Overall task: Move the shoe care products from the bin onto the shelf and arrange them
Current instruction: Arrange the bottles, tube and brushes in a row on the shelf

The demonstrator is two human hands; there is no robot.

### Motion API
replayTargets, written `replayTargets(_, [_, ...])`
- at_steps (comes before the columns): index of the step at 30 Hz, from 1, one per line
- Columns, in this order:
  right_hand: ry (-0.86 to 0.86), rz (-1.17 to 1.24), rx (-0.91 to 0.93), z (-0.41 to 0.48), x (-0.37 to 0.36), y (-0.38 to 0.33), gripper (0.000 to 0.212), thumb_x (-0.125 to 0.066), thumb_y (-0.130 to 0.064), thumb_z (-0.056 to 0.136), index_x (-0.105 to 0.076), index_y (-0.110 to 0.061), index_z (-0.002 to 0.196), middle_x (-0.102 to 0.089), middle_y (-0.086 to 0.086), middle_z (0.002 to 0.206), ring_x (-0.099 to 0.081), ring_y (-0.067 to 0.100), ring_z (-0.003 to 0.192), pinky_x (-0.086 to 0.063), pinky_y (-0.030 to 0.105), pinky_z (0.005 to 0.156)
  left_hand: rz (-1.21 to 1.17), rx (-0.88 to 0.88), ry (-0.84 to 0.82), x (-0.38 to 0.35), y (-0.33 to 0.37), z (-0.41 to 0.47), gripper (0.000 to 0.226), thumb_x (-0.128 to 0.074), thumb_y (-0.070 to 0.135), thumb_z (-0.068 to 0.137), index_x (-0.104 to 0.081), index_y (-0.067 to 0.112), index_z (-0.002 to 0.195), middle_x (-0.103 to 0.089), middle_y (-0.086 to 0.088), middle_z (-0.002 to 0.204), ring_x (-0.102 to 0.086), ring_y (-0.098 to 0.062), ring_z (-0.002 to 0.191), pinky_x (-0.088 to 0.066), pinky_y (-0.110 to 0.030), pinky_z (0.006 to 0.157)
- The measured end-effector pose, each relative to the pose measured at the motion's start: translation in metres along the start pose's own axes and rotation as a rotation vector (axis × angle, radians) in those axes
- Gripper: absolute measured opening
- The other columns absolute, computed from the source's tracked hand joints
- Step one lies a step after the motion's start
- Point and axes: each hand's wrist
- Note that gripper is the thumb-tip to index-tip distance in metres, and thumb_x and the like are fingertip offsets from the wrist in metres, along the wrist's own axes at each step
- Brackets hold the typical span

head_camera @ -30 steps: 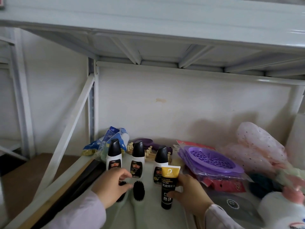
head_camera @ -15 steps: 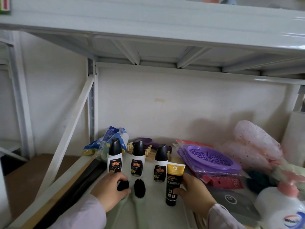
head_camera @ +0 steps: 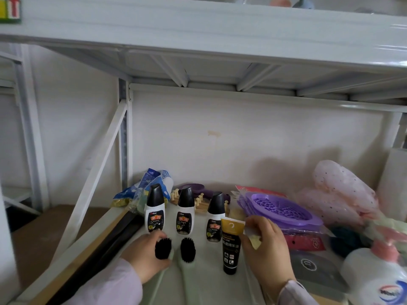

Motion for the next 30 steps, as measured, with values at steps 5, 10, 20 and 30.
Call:
replayTargets(5, [-0.055, 0.031, 0.014, 0.005, 0.000, -0.014, 0.034, -0.074, -0.014, 0.076, -0.063, -0.019, 0.108, -0.057, -0.011, 0.089, -0.054, 0.011, 0.083, -0.046, 0.026, 0.078, 0.018, 0.036, -0.012, -0.001, 0.006, 0.003, 0.058, -0.067, 0.040, 0.074, -0.044, 0.028, 0.126, -0.058, 0.001, 0.126, -0.056, -0.016, 0.114, -0.045, -0.025, 0.095])
replayTargets(10, [-0.302, 0.078, -0.145, 0.001, -0.007, -0.010, 0.032, -0.071, -0.024, 0.080, -0.059, -0.021, 0.110, -0.070, -0.003, 0.097, -0.064, 0.013, 0.084, -0.052, 0.026, 0.077, 0.029, 0.054, 0.002, -0.002, 0.008, 0.000, 0.057, -0.066, 0.040, 0.075, -0.044, 0.027, 0.126, -0.057, -0.001, 0.126, -0.056, -0.018, 0.113, -0.045, -0.025, 0.093])
replayTargets(20, [-0.406, 0.289, -0.307, 0.003, -0.015, 0.001, 0.040, -0.063, -0.006, 0.086, -0.052, -0.019, 0.122, -0.068, -0.002, 0.107, -0.063, 0.013, 0.102, -0.047, 0.022, 0.087, 0.010, 0.055, 0.058, -0.006, 0.006, -0.008, 0.056, -0.066, 0.044, 0.076, -0.045, 0.026, 0.124, -0.059, -0.002, 0.124, -0.058, -0.019, 0.110, -0.049, -0.029, 0.091])
replayTargets(30, [0.070, 0.153, -0.136, -0.007, -0.007, -0.001, 0.045, -0.076, -0.008, 0.072, -0.057, -0.019, 0.111, -0.061, 0.000, 0.101, -0.057, 0.019, 0.092, -0.051, 0.038, 0.085, 0.008, 0.070, 0.115, -0.010, 0.008, -0.010, 0.055, -0.064, 0.041, 0.077, -0.044, 0.026, 0.126, -0.058, -0.002, 0.125, -0.057, -0.021, 0.112, -0.046, -0.029, 0.089])
Point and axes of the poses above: each hand's wrist, its own z-axis towards the middle knuckle, its own x-axis out of the back of the hand, y = z × x
